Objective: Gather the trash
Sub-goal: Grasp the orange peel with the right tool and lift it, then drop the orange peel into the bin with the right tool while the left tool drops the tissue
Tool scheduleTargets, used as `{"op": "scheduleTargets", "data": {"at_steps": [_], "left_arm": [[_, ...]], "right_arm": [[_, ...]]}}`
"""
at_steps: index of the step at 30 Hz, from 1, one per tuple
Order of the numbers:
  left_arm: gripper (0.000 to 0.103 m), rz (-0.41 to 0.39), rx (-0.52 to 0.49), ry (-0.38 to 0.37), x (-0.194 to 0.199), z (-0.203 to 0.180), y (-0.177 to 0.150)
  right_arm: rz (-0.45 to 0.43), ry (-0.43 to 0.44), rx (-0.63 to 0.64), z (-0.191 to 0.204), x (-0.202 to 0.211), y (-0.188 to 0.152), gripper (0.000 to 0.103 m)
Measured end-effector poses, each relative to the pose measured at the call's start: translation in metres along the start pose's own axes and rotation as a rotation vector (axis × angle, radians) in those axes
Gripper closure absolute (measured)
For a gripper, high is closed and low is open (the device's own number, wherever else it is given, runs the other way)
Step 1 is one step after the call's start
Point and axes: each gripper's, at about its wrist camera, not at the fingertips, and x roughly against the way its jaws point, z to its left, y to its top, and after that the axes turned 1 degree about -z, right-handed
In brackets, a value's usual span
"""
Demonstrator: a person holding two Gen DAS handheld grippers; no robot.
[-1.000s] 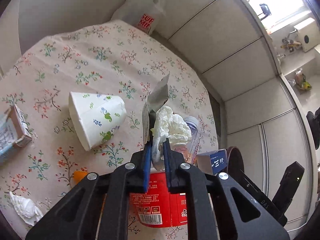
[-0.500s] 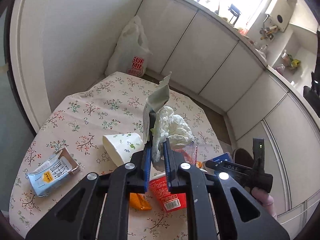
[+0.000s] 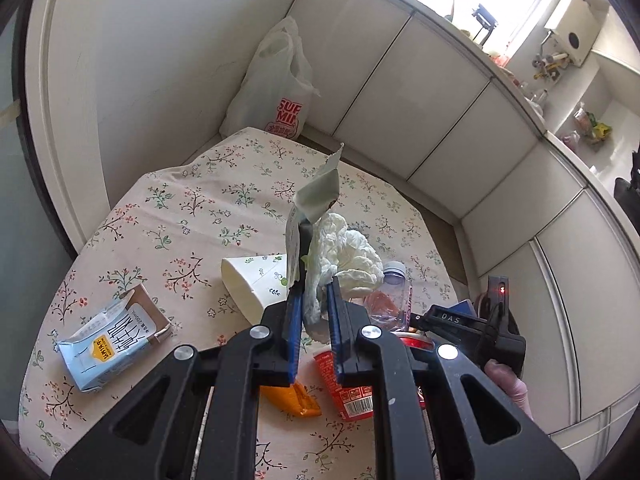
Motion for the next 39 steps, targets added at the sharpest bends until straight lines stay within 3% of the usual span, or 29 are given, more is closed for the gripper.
{"op": "scheduleTargets", "data": {"at_steps": [3,6,14,29,39], "left_arm": [[0.091,0.007,0.021,0.001,-0.002,0.006,0.002],[0.091,0.008,0.026,0.002,-0.003,0.008,0.003],[0.091,-0.002,0.011,0.003,0.002,0.004,0.000],[0.091,-0.026,-0.035,-0.018,0.013,-0.016,-0.007],[0.091,-0.024,-0.074,-0.044,0.011,-0.041,-0.013]], "right_arm": [[-0.021,0.008,0.006,0.002,-0.003,0.000,0.076],[-0.043,0.011,0.032,0.007,-0.002,0.000,0.082],[-0.113,-0.010,0.107,0.024,0.014,-0.002,0.084],[-0.315,0.059,0.189,0.039,0.116,-0.011,0.085],[-0.571,-0.012,0.230,0.014,0.209,-0.020,0.085]]}}
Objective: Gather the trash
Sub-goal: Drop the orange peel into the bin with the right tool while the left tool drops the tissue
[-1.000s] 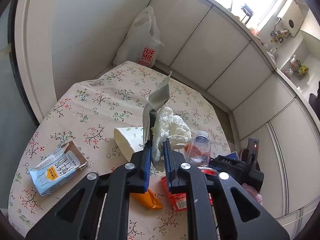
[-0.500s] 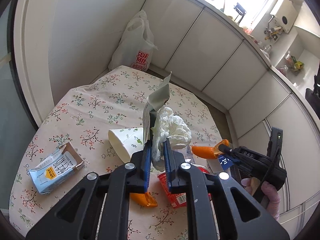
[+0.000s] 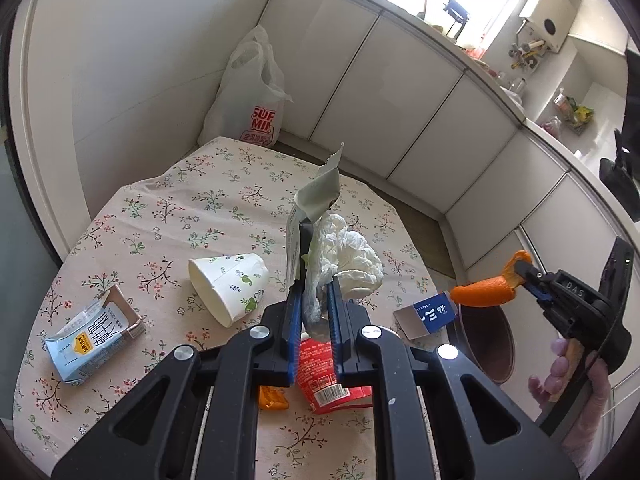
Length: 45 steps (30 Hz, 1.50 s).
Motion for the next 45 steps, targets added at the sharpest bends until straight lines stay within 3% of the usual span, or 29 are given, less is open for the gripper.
{"op": "scheduleTargets", "data": {"at_steps": [7,13,16,17,20,22,24,27,32,39,45], "left_arm": [[0.091,0.021,-0.033,-0.021,-0.013,-0.022,-0.005],[0.091,0.048,-0.072,-0.039,-0.028,-0.046,-0.014],[0.091,0.068,-0.088,-0.048,-0.038,-0.057,-0.020],[0.091,0.073,-0.092,-0.053,-0.041,-0.061,-0.021],[0.091,0.089,-0.105,-0.075,-0.048,-0.077,-0.027],[0.091,0.099,-0.128,-0.087,-0.053,-0.092,-0.031],[0.090,0.106,-0.165,-0.102,-0.059,-0.113,-0.034],[0.090,0.111,-0.187,-0.144,-0.067,-0.146,-0.035],[0.090,0.098,-0.252,-0.224,-0.081,-0.222,-0.030],[0.090,0.112,-0.349,-0.306,-0.108,-0.325,-0.038],[0.089,0.140,-0.432,-0.313,-0.134,-0.383,-0.052]], "right_arm": [[-0.181,-0.169,0.021,-0.048,0.047,0.023,0.085],[-0.236,-0.332,0.013,-0.099,0.054,0.033,0.084],[-0.217,-0.358,-0.025,-0.123,0.055,0.035,0.081],[-0.217,-0.369,-0.033,-0.129,0.056,0.035,0.074],[-0.277,-0.395,-0.044,-0.138,0.073,0.032,0.029],[-0.337,-0.425,-0.043,-0.144,0.089,0.031,0.023],[-0.381,-0.486,-0.041,-0.150,0.102,0.031,0.006],[-0.439,-0.610,-0.038,-0.164,0.118,0.028,0.007],[-0.373,-0.812,0.007,-0.196,0.124,0.029,0.007],[-0.273,-0.811,-0.114,-0.247,0.132,0.027,0.007],[-0.232,-0.813,-0.169,-0.266,0.134,0.024,0.007]]}}
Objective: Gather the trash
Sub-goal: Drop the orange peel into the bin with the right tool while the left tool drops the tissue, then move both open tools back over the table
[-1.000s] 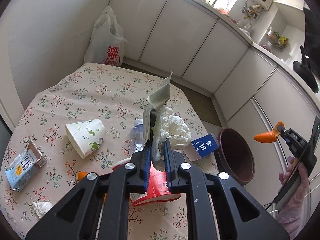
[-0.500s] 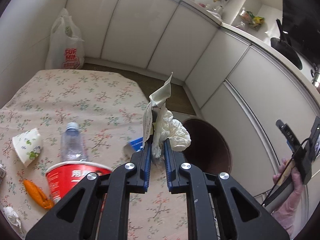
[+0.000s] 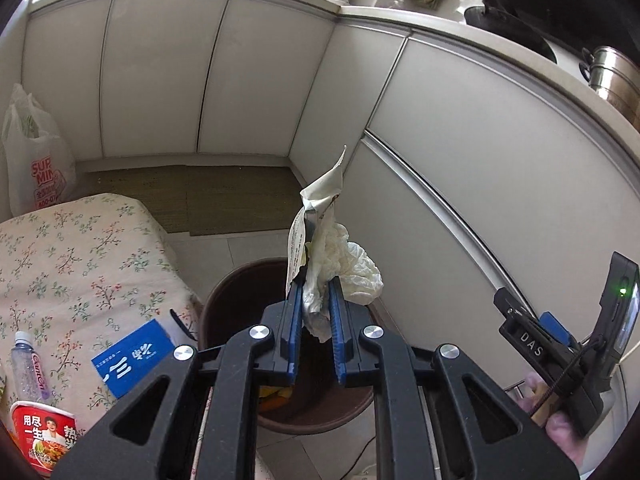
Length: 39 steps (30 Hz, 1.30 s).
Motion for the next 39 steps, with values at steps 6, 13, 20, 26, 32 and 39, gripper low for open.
{"op": "scheduleTargets", "data": {"at_steps": [6,13,20,26,32,39], "left_arm": [[0.041,0.067,0.012,0.005,-0.031,-0.010,0.003],[0.024,0.081,-0.013,0.072,-0.028,-0.003,-0.005],[0.014,0.101,0.010,0.125,-0.006,0.024,-0.022],[0.012,0.087,-0.002,0.264,0.041,0.067,-0.046],[0.012,0.089,0.077,0.402,0.103,0.134,-0.068],[0.012,0.128,0.246,0.615,0.187,0.245,-0.099]], "right_arm": [[0.034,-0.001,-0.014,-0.004,-0.006,-0.002,0.007],[0.061,0.021,0.003,0.008,-0.010,-0.003,0.007],[0.093,0.107,0.058,0.041,-0.002,-0.013,0.007],[0.128,0.260,0.143,0.096,0.014,-0.025,0.007],[0.152,0.375,0.259,0.158,0.034,-0.042,0.007],[0.153,0.485,0.384,0.225,0.065,-0.063,0.007]]}}
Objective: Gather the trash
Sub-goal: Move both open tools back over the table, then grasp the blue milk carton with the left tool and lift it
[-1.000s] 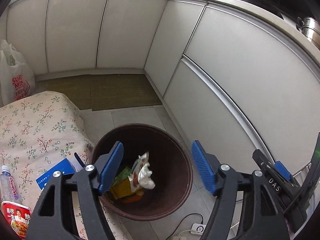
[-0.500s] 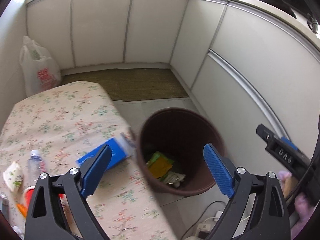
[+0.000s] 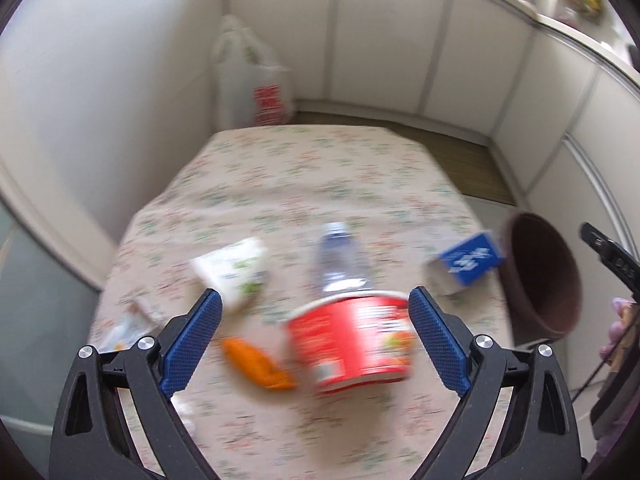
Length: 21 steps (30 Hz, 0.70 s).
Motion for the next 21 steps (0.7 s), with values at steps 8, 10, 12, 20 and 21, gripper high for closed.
{"op": "scheduleTargets", "data": {"at_steps": [8,10,12,20,21], "left_arm": [[0.012,0.283,-0.013,0.183,-0.059,0.104,-0.030],[0.012,0.338,-0.050,0.227,-0.078,0.121,-0.043],[0.012,0.361,-0.074,0.272,-0.094,0.136,-0.054],[0.012,0.436,-0.038,0.261,-0.131,0.179,-0.063],[0.012,0.447,-0.032,0.255,-0.134,0.183,-0.064]], "right_arm": [[0.042,0.131,0.120,0.072,-0.001,-0.009,0.007],[0.071,0.211,0.147,0.087,0.000,-0.013,0.007],[0.130,0.331,0.188,0.105,-0.001,-0.020,0.007],[0.229,0.605,0.378,0.173,0.008,-0.054,0.007],[0.238,0.628,0.393,0.180,0.009,-0.057,0.007]]}}
